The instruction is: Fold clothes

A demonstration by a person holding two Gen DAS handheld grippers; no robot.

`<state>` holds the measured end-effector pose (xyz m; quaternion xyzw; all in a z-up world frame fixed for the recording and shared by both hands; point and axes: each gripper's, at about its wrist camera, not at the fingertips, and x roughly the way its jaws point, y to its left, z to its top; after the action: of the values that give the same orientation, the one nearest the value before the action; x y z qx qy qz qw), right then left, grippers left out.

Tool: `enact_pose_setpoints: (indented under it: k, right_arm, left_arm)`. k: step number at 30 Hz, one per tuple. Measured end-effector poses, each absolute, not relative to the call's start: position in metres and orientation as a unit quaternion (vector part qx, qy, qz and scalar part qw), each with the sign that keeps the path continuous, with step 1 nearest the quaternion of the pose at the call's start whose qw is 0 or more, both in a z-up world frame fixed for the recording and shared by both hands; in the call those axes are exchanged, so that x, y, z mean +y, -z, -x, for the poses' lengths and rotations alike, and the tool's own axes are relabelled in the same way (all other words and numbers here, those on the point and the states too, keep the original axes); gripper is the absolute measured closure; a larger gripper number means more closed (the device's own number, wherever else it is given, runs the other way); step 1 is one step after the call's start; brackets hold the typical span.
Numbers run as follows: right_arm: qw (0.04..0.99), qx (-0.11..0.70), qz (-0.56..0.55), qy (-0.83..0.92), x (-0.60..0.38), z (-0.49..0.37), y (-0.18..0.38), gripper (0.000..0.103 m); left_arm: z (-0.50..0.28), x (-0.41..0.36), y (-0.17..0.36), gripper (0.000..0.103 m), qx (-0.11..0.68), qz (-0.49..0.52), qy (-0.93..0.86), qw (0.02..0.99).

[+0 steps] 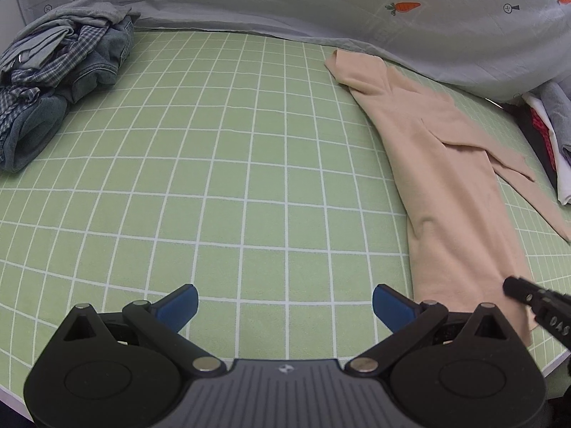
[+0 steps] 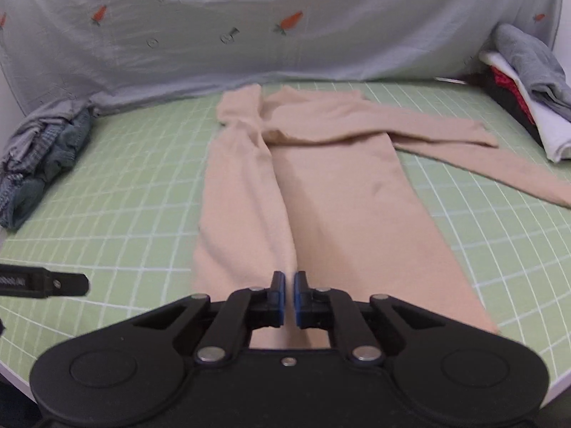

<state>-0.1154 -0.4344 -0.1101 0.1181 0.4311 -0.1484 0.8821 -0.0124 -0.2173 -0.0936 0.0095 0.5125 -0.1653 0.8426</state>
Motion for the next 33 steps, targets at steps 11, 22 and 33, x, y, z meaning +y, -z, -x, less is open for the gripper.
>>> enact_pose_setpoints:
  k: [11,22,33]
  right_arm:
    - [0.878,0.422,-0.155,0.164,-0.471,0.117,0.114,0.047]
    - [0.868,0.422,-0.160,0.207,-0.538,0.106,0.112,0.037]
    - [0.841,0.461,-0.170,0.226,-0.573,0.135,0.137,0.037]
  left_arm:
    - [0.005,-0.255,0.096,0.001,0.513,-0.016,0.181,0.839]
    - [-0.024,-0.323,0.100,0.007,0.511,0.002,0.212,0.833]
    - [-0.026,-0.358,0.131,0.098,0.539,0.046,0.237,0.807]
